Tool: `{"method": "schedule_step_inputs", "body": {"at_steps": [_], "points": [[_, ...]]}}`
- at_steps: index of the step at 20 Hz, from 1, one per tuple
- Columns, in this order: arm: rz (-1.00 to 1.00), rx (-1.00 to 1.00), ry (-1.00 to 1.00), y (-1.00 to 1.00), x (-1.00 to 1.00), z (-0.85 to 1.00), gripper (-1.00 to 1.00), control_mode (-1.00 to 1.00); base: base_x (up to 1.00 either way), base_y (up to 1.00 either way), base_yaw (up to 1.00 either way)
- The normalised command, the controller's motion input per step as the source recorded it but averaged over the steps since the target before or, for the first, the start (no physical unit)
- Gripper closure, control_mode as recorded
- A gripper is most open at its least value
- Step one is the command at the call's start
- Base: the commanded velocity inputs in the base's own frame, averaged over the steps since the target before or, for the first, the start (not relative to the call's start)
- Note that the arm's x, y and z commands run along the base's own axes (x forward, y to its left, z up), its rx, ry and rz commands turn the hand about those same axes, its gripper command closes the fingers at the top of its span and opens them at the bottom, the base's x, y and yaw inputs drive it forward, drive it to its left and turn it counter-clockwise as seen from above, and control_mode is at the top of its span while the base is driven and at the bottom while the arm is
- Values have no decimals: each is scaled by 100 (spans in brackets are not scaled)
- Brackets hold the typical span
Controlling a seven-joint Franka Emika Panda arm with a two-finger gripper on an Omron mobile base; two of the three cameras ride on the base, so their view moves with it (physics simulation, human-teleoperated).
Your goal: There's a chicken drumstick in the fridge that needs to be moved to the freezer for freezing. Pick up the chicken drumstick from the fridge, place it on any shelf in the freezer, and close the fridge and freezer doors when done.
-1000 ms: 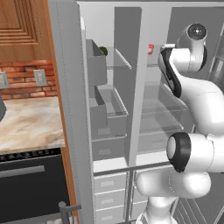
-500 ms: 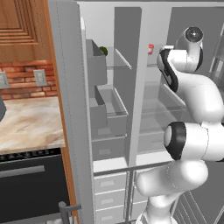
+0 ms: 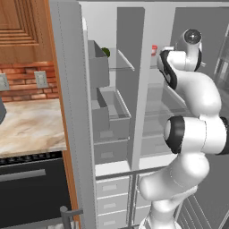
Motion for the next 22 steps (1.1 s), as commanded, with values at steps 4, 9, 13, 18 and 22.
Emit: {"method": "schedule_step_inputs", "body": {"at_steps": [4, 9, 13, 18, 22], "points": [[0, 0, 1, -1, 37, 0, -100, -100, 0, 0, 0], [0, 0, 5, -4, 40, -2, -100, -100, 0, 0, 0], [0, 0, 8, -15, 53, -2, -100, -100, 0, 0, 0], [0, 0, 3, -21, 45, -5, -100, -100, 0, 0, 0], [0, 0, 0, -23, 44, -6, -100, -100, 0, 0, 0]]}}
